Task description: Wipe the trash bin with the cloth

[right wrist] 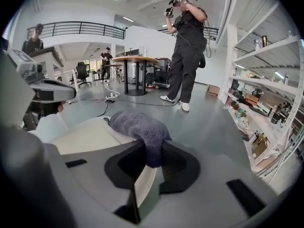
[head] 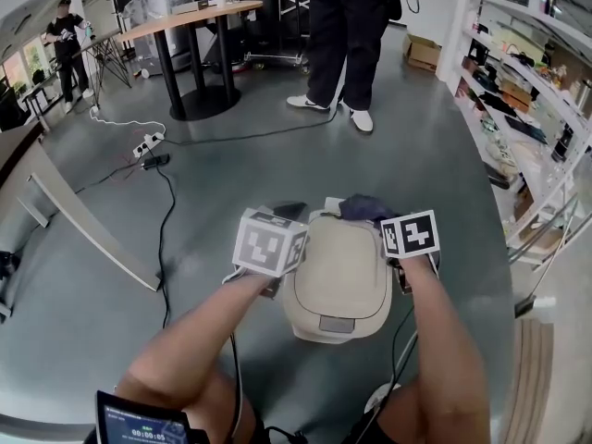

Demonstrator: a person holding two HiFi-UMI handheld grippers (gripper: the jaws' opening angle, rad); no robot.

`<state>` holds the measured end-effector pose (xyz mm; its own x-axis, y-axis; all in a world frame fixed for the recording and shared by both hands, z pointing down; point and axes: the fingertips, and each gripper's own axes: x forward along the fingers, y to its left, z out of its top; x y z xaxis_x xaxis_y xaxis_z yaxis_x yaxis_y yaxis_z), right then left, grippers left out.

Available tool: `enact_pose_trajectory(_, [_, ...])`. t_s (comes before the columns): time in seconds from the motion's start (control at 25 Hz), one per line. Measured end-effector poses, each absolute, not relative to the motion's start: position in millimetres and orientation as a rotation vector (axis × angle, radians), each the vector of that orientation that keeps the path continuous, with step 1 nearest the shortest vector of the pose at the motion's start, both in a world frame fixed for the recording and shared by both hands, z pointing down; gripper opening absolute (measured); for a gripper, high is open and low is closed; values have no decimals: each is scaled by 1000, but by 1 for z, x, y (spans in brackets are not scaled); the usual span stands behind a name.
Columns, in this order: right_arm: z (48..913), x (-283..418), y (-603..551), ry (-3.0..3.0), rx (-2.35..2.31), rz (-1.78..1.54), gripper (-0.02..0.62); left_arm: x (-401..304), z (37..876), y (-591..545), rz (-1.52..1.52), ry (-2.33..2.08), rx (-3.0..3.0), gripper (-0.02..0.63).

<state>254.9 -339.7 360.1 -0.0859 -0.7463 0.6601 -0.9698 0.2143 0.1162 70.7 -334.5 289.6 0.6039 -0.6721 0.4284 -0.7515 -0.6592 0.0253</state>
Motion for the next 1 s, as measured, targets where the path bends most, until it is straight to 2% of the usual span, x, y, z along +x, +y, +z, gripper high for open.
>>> enact_pose_trajectory(0.48, [343,274,-332,-1857,1622,392,64,76,300,-330,666,-1190,2657,-3])
enact_pose_trajectory(0.76, [304,241,-332,-1951,1595,247,64,59,300,-329,695,-1220,2652,-3])
enact_pose_trajectory(1.0, [281,168,-322,-2152,1473,256,64,38,296,-325,666,-1232,2630,-3])
